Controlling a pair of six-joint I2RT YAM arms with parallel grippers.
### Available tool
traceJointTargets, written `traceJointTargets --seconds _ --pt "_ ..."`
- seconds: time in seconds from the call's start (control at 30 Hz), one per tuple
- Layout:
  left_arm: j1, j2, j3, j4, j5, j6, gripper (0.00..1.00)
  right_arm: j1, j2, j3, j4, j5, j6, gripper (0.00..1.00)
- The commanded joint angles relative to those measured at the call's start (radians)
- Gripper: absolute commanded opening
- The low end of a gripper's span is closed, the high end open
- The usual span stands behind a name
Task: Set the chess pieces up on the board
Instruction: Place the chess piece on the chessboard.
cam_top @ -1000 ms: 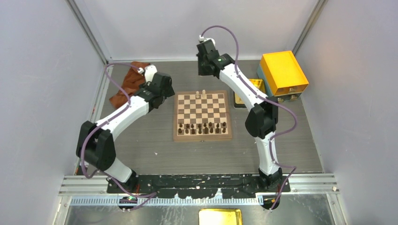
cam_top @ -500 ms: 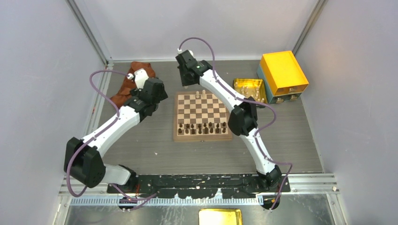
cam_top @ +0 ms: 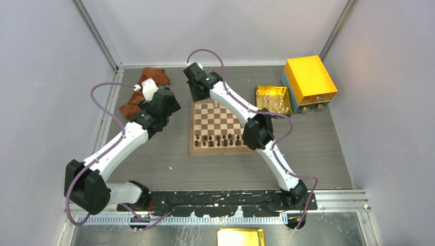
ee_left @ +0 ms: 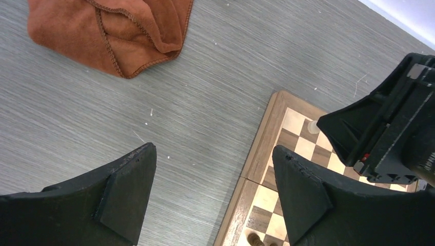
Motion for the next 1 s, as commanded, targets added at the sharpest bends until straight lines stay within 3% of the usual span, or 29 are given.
traceJointTargets --seconds 0.0,0.97 --pt "-0.001 -0.046 -0.009 0.040 -0.031 -0.024 0.84 0.015 0.013 0.061 0.000 0.002 0.005 0.01" --pt "-0.002 -0.060 -0.015 0.052 -0.006 -0.027 0.83 -0.007 0.099 0.122 0.007 -0.008 0.014 0.01"
